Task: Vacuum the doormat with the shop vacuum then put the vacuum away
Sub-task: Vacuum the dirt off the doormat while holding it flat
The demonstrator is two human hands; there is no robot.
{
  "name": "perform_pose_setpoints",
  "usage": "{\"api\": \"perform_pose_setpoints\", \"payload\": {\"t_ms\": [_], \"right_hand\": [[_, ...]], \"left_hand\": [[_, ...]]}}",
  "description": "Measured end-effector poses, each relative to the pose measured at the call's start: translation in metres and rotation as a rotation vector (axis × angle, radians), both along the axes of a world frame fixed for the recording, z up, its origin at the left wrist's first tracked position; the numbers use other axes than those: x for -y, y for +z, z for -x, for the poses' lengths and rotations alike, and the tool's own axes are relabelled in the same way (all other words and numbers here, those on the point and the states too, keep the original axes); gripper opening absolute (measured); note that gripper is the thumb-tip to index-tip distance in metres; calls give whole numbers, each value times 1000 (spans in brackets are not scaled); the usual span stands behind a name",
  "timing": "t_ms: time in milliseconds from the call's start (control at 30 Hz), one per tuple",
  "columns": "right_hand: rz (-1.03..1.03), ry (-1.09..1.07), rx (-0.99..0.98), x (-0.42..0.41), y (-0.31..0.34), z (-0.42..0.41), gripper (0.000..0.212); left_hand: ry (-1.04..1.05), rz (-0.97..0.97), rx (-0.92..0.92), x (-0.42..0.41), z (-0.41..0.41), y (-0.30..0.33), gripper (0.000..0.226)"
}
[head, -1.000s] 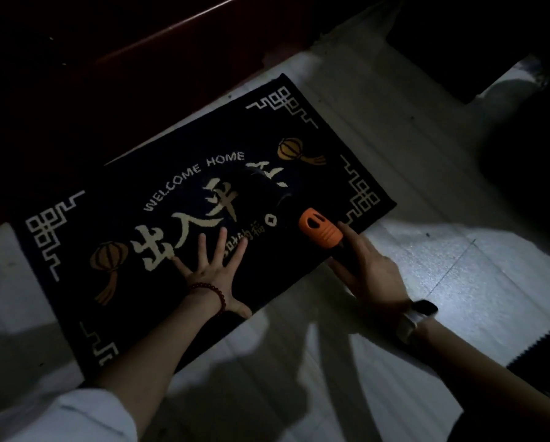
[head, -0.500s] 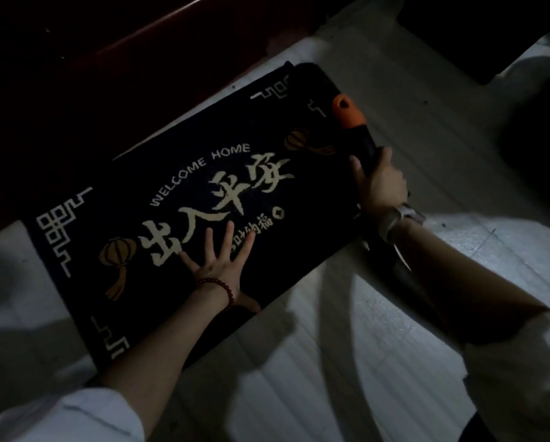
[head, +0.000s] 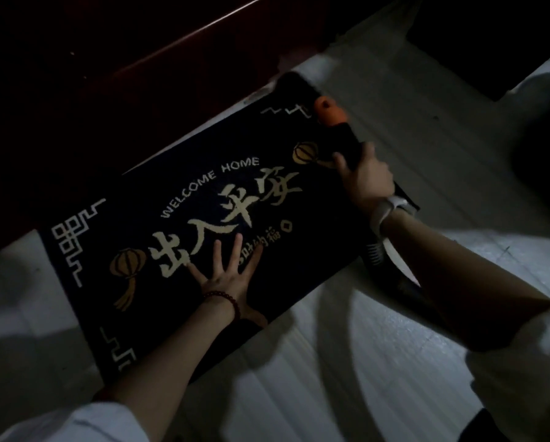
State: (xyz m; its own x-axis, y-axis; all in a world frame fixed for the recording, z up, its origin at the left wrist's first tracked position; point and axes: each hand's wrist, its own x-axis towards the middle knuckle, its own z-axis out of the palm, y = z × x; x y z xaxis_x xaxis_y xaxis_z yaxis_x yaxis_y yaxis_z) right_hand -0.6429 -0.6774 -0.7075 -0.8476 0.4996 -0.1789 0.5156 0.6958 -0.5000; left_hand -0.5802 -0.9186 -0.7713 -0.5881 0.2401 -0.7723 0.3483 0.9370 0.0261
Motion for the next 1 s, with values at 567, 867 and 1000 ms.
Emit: {"api": "perform_pose_setpoints", "payload": {"t_ms": [567, 867, 1000], "right_hand": [[-31, 136, 121, 31, 20, -85, 48], [-107, 586, 142, 89, 24, -180, 41], [-21, 420, 103, 101, 26, -183, 36]], "left_hand": [[3, -98, -78, 12, -14, 4, 121], [193, -265, -249, 80, -88, 13, 80], [487, -144, -238, 151, -112, 12, 96]]}}
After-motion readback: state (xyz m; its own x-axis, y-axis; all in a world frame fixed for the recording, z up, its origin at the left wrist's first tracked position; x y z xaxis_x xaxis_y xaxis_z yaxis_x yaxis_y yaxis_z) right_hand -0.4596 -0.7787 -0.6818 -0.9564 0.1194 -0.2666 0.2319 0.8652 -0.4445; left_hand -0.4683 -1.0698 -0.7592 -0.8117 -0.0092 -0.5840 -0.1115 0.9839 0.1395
